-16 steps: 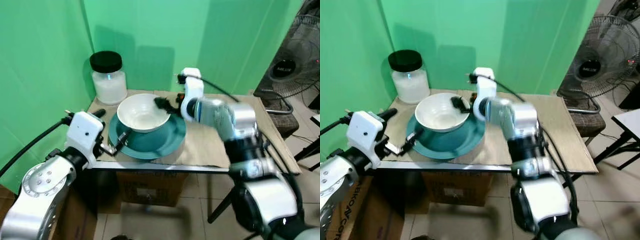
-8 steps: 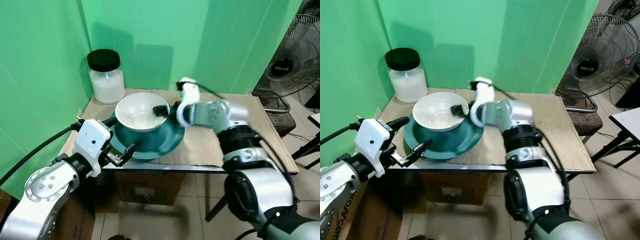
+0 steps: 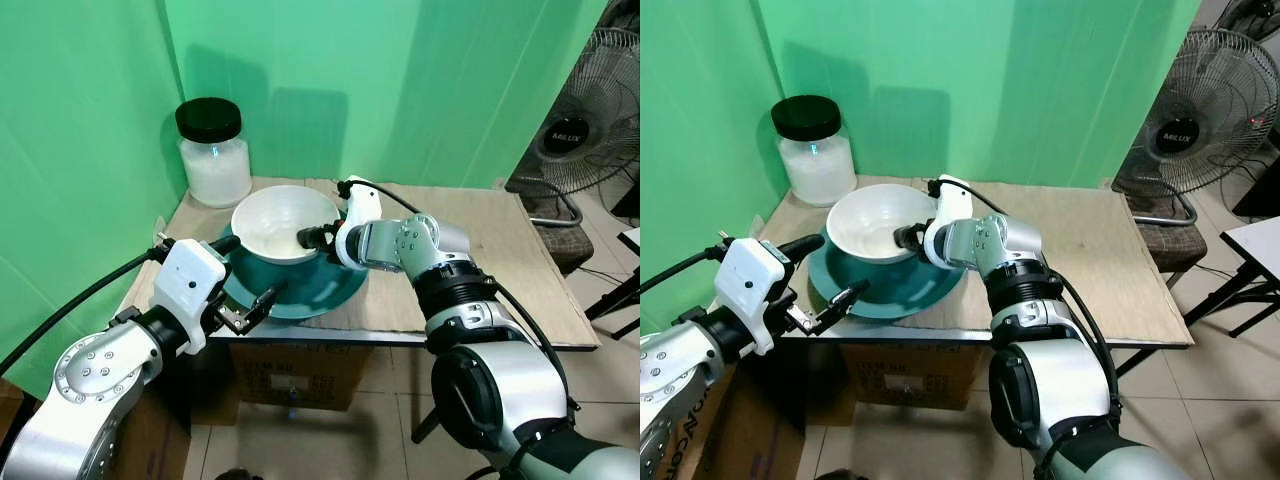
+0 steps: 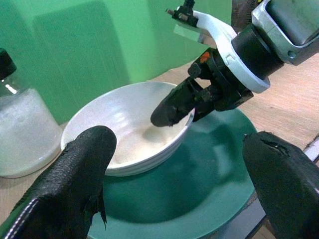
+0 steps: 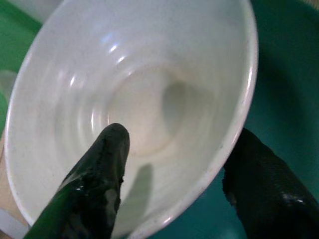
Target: Setting the table
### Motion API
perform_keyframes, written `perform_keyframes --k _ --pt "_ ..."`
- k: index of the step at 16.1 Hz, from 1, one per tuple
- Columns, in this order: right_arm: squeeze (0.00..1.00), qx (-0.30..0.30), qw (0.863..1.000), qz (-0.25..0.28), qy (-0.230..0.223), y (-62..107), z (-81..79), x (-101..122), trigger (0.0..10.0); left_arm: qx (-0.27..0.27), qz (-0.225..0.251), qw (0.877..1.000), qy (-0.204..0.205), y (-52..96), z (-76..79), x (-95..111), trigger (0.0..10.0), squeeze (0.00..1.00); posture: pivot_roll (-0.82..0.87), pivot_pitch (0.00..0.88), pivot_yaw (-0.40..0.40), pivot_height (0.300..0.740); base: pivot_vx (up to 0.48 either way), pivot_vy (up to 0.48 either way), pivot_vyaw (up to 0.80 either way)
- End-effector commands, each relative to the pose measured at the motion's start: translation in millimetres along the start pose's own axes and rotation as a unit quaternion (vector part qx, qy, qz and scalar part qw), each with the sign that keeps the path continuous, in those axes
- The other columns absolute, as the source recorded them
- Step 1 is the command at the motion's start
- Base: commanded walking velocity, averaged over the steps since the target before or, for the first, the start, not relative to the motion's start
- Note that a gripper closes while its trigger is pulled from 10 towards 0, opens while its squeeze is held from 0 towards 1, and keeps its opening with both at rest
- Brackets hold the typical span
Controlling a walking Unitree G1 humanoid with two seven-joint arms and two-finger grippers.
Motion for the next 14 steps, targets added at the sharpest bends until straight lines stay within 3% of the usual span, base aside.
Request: perform_keyframes --k 1,6,14 --pt "0.0 0.005 1.0 0.007 -0.011 1.7 -3.2 7 0.0 -0.013 0.002 1.0 -0.004 -1.8 2.8 3 10.0 0.0 0.01 0.018 -0.046 0.74 0.0 0.0 0.0" --pt "0.0 0.017 0.998 -0.004 -0.067 -1.2 -4.1 1 0.0 -0.018 0.002 1.0 -0.004 -2.7 4.0 3 10.0 0.0 0.01 0.016 -0.045 0.74 0.0 0.0 0.0" --pt "0.0 0.01 0.997 -0.005 -0.08 -5.1 -3.2 -4 0.0 -0.025 -0.002 1.0 -0.012 -4.4 5.2 2 10.0 0.0 0.01 0.0 -0.037 0.74 0.0 0.0 0.0"
Point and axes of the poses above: a point about 5 cm out from each wrist's last joint towards the gripper, its own y axis pointing back from the gripper into the wrist, its own x axis along the axis of the wrist's last joint, z = x × y, the point moved 2 cm from there along -y, pointing out of the wrist towards the gripper, and after that the axes turned 6 degrees about y, right-handed, at the moved point
